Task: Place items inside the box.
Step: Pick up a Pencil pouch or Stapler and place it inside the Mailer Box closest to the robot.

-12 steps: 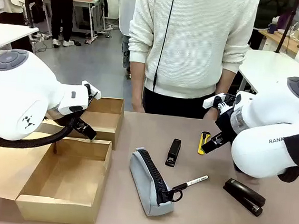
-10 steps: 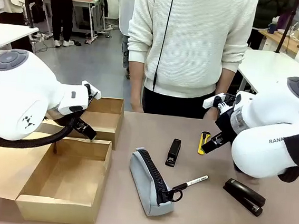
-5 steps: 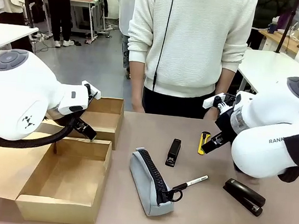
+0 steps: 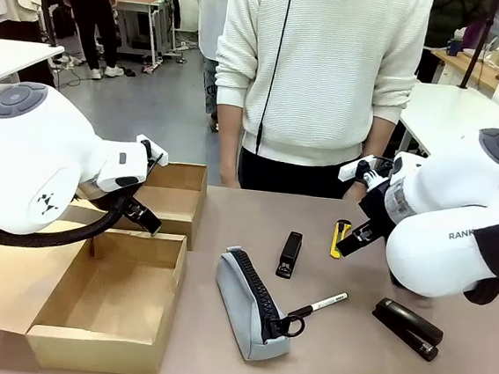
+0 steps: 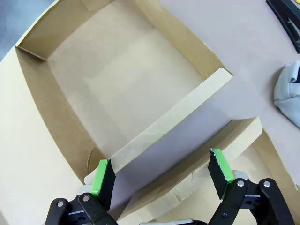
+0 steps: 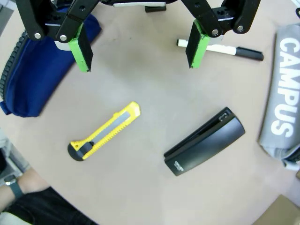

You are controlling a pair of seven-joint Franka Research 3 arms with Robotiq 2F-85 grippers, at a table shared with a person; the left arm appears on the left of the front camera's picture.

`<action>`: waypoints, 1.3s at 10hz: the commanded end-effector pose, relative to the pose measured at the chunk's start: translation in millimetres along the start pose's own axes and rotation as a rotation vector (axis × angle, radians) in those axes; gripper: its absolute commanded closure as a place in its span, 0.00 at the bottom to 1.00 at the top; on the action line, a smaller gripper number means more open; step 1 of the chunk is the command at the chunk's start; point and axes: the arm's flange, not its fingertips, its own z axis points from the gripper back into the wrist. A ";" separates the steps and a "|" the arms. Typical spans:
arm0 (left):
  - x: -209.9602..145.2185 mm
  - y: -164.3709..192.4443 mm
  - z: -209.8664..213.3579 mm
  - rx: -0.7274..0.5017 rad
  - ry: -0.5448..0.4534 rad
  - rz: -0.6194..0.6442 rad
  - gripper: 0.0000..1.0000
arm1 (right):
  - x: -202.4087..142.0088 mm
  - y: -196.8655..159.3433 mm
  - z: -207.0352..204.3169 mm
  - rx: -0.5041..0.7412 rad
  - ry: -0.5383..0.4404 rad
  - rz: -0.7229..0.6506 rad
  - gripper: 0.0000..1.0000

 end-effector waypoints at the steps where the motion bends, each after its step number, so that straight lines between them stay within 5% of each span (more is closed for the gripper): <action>1: 0.0 0.0 0.0 0.000 0.000 0.000 0.00 | 0.0 -0.1 0.1 0.000 0.000 -0.001 0.00; 4: 2.6 -0.7 21.4 -0.058 -0.011 0.002 0.00 | 10.0 -0.7 13.3 0.056 0.008 -0.018 0.00; 6: 9.8 -10.0 87.9 -0.174 0.021 0.232 0.00 | 24.0 -15.4 67.3 0.043 0.049 -0.157 0.00; 8: 1.8 -5.3 146.0 -0.276 -0.024 0.332 0.00 | 16.0 -45.5 126.6 0.227 0.032 -0.328 0.00; 10: -40.2 29.5 196.6 -0.627 -0.118 0.397 0.00 | -37.9 -101.2 182.0 0.506 -0.027 -0.562 0.00; 12: -110.2 98.3 217.2 -0.727 -0.297 0.688 0.00 | -125.6 -170.5 209.9 0.626 -0.152 -0.915 0.00; 13: -160.0 134.7 217.9 -0.746 -0.402 0.842 0.00 | -184.5 -199.0 217.1 0.697 -0.304 -1.084 0.00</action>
